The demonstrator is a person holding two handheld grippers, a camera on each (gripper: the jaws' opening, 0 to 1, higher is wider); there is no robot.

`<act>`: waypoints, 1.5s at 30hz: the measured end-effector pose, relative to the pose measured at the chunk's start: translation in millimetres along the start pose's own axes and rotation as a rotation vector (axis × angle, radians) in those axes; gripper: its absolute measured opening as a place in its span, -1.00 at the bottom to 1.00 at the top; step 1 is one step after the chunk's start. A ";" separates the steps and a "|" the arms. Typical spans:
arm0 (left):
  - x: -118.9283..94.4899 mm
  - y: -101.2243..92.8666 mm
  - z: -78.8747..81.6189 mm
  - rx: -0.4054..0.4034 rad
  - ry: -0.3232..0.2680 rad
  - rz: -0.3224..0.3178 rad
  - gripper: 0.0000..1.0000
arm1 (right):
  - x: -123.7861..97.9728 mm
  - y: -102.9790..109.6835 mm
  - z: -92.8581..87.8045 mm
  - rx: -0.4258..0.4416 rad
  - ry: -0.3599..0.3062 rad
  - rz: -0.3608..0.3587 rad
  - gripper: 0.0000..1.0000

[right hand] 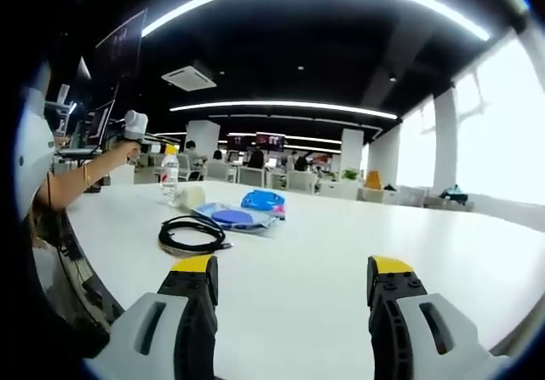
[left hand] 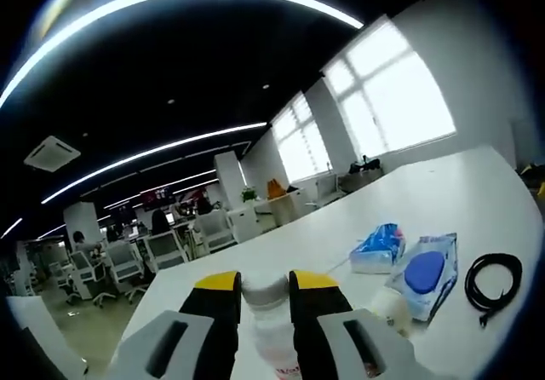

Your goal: Arrange the tabletop items into an orderly group along one side of the table until the central work area is clear of visible clutter.

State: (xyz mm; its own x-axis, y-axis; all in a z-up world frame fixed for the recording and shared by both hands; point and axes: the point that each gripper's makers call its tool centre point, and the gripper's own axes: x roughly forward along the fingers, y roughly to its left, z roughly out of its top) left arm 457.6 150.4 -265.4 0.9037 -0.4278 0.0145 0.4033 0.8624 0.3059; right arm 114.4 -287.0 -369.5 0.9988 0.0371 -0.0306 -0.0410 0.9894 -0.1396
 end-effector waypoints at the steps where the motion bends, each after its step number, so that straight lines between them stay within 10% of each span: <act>1: 0.5 0.4 -0.4 -0.005 0.000 0.002 -0.59 | -0.3 -0.4 0.9 -0.003 -0.001 -0.002 0.37; 45: -17.0 -15.4 15.4 0.190 -0.012 -0.010 -0.59 | -9.5 1.2 -6.6 0.041 -0.012 0.007 0.37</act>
State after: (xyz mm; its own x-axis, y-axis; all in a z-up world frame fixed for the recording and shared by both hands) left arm 433.9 140.2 -255.7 0.8976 -0.4403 0.0216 0.3770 0.7921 0.4801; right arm 104.7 -287.1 -375.9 0.9988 0.0452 -0.0198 -0.0469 0.9940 -0.0991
